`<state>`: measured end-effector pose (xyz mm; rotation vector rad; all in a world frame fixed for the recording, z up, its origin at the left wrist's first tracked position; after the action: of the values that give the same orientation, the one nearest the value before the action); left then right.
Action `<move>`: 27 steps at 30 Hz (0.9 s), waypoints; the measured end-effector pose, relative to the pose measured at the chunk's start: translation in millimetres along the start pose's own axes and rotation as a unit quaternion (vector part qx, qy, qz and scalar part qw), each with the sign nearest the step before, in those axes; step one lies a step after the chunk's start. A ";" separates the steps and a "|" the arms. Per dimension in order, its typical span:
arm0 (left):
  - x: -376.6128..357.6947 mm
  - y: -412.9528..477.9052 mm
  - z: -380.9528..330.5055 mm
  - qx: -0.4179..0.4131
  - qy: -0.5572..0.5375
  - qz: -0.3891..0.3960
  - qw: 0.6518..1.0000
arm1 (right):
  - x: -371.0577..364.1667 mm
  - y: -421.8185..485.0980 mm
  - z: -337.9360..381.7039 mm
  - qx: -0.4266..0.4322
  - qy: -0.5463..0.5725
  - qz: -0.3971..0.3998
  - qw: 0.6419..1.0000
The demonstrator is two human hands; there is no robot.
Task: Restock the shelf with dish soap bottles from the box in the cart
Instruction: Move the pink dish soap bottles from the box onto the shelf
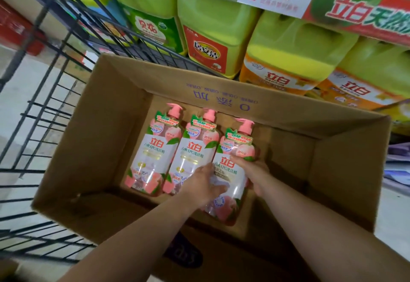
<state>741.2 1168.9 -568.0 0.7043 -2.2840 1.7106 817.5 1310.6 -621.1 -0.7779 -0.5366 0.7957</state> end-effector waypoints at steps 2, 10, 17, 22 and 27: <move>-1.1 -1.1 0.4 0.001 -0.034 0.022 0.999 | 4.9 -7.5 3.7 0.021 -0.006 -0.013 1.000; 7.3 -38.4 -13.7 -0.032 -0.175 0.112 0.978 | 12.7 -73.4 68.7 0.170 -0.033 0.068 0.983; 46.0 -105.4 -57.7 -0.130 -0.224 0.047 0.965 | 29.0 -142.9 136.7 0.257 -0.026 0.090 0.962; 68.1 -176.3 -109.2 -0.227 -0.192 -0.018 0.954 | 67.2 -194.8 184.3 0.337 -0.001 0.075 0.939; 45.6 -248.6 -168.6 -0.294 -0.158 -0.048 0.941 | 144.3 -254.7 202.4 0.417 0.031 0.034 0.908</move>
<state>802.2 1262.9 -285.5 0.9717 -2.7143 0.8278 873.5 1391.1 -279.0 -0.0228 -0.0724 0.9549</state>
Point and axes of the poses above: each hand's wrist, its own y-axis towards the middle knuckle, its own x-axis out of the back of the hand, z = x × y, the point moved 10 cm from there along y, towards the middle knuckle, and after that the axes turned 15 degrees about x, right-handed, at the moved point
